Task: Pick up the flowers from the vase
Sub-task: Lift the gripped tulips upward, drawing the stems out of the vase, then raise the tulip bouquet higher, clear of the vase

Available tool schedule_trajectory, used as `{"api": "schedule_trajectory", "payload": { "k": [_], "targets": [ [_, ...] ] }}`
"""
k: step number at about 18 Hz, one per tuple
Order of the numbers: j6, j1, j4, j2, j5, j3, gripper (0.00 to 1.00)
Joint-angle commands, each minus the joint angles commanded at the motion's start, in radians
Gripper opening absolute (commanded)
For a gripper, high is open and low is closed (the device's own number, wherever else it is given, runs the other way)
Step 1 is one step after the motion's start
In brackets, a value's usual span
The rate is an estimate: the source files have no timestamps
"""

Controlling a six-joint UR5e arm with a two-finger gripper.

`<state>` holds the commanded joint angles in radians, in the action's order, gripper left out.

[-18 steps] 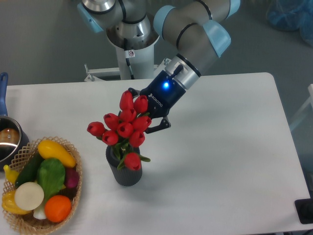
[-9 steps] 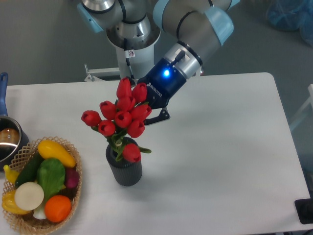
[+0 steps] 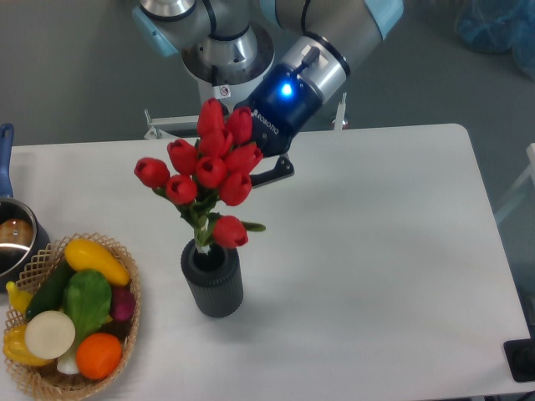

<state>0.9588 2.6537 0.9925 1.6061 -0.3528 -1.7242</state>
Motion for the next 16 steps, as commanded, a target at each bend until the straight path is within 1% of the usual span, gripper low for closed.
{"api": "schedule_trajectory", "payload": {
  "k": [3,6,8,10,12,14,16],
  "targets": [
    [-0.018,0.02,0.002,-0.011,0.024,0.006,0.3],
    [-0.023,0.047,0.002,-0.014,0.025,0.021,0.3],
    [-0.023,0.089,0.002,-0.026,0.012,0.025,0.3],
    [-0.02,0.127,0.002,-0.026,0.005,0.025,0.3],
    [-0.017,0.158,-0.005,-0.028,-0.024,0.026,0.3],
    [-0.012,0.195,-0.008,-0.032,-0.079,0.028,0.3],
    [-0.006,0.247,-0.006,-0.031,-0.106,0.025,0.3]
  ]
}}
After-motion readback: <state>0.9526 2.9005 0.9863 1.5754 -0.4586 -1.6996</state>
